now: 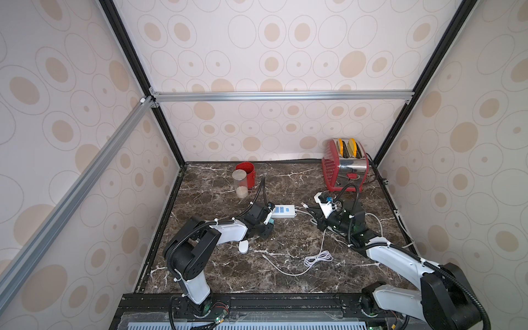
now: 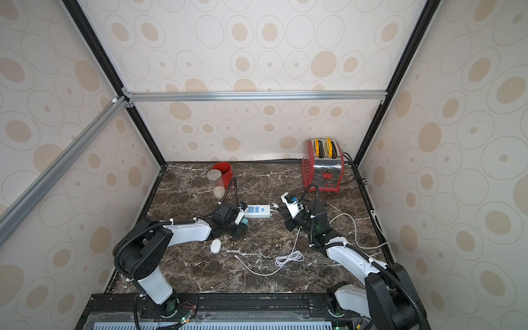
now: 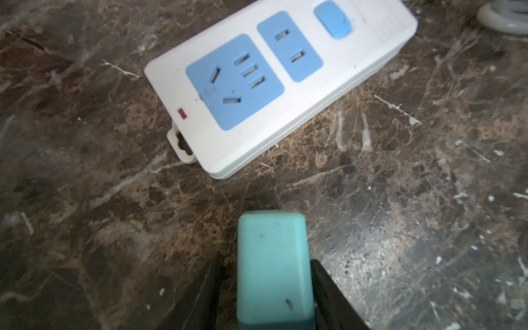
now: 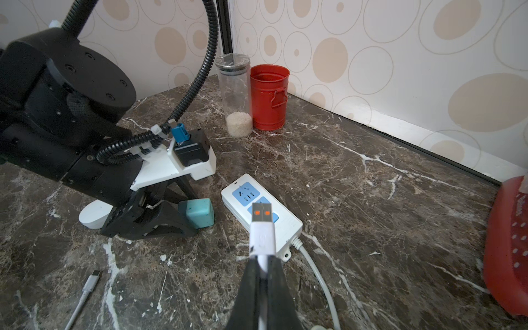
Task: Charge the bluetooth headset
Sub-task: Pick up the plug from the center of the board.
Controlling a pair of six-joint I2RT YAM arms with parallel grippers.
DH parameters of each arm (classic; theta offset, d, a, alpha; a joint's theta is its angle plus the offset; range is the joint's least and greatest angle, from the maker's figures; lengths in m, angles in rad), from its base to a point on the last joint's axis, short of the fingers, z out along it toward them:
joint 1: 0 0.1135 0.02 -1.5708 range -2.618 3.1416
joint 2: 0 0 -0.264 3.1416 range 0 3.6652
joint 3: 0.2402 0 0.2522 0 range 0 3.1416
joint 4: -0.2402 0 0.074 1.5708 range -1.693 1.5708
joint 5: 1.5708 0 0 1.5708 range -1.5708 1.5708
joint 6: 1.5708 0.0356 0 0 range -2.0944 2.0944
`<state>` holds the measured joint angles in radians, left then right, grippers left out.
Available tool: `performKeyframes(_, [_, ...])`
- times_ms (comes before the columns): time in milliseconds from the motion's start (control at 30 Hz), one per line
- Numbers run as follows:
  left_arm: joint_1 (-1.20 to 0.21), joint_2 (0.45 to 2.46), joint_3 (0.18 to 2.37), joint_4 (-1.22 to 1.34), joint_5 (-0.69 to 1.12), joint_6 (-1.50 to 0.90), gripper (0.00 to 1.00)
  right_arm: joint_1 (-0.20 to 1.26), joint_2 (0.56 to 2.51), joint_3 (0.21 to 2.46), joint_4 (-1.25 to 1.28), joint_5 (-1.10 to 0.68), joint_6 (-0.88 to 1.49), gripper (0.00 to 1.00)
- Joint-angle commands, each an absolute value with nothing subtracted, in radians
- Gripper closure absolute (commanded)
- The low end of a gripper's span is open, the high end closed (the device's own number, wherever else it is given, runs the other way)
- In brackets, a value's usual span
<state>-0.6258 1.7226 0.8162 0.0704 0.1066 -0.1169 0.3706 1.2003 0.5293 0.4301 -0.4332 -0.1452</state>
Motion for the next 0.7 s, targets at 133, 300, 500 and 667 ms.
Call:
performKeyframes(133, [-0.633, 1.749, 0.831, 0.104, 0.117, -0.123, 0.51, 0.364, 1.221, 0.57, 0.403, -0.474, -0.16, 1.0])
performKeyframes(300, [-0.633, 1.758, 0.836, 0.1, 0.118, -0.117, 0.74, 0.364, 1.221, 0.576, 0.379, -0.486, -0.173, 1.0])
performKeyframes(500, [-0.631, 1.72, 0.837, 0.108, 0.187, -0.046, 1.0, 0.375, 1.233, 0.601, 0.275, -0.56, -0.241, 1.0])
performKeyframes(667, [-0.623, 1.609, 0.846, 0.044, 0.358, 0.148, 1.0, 0.421, 1.206, 0.638, 0.182, -0.521, -0.329, 1.0])
